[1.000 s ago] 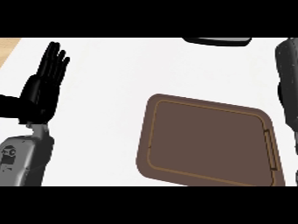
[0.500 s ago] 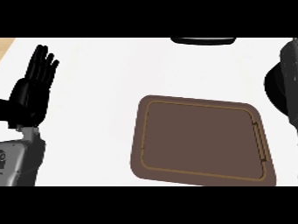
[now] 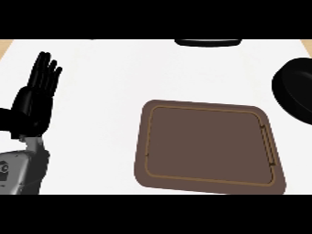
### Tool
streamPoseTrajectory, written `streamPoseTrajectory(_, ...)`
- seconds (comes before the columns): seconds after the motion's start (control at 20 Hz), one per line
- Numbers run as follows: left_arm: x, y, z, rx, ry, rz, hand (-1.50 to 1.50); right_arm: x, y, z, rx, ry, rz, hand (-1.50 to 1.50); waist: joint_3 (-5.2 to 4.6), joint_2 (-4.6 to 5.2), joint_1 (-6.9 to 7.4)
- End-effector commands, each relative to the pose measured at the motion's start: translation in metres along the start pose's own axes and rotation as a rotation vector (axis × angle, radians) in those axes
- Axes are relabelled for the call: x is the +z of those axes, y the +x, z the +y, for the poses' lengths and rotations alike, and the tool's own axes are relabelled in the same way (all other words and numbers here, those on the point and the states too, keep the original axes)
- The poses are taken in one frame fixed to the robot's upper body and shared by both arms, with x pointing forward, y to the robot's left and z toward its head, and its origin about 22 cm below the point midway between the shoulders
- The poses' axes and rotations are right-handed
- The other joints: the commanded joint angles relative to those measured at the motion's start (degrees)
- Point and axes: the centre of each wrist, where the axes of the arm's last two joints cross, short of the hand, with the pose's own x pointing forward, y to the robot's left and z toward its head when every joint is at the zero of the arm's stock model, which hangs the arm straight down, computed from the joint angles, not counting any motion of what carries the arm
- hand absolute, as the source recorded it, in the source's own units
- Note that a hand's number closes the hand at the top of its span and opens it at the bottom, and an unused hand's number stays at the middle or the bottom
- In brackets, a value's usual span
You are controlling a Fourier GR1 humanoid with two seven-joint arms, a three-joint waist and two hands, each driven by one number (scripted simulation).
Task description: Pick the tomato from the tray and place it in the pot
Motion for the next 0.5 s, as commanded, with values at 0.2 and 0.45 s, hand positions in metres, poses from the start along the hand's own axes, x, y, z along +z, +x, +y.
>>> streamPoseTrajectory(0.2,-0.007,0.011,0.011,0.000,-0.019,-0.006,0.00,-0.033,-0.036,0.031,-0.014,0.019,0.102,1.50,0.02,0.18,0.47)
streamPoseTrajectory(0.45,-0.006,0.004,0.022,0.002,-0.011,-0.008,0.00,-0.034,-0.042,0.042,-0.084,0.212,0.197,1.50,0.05,0.30,0.71)
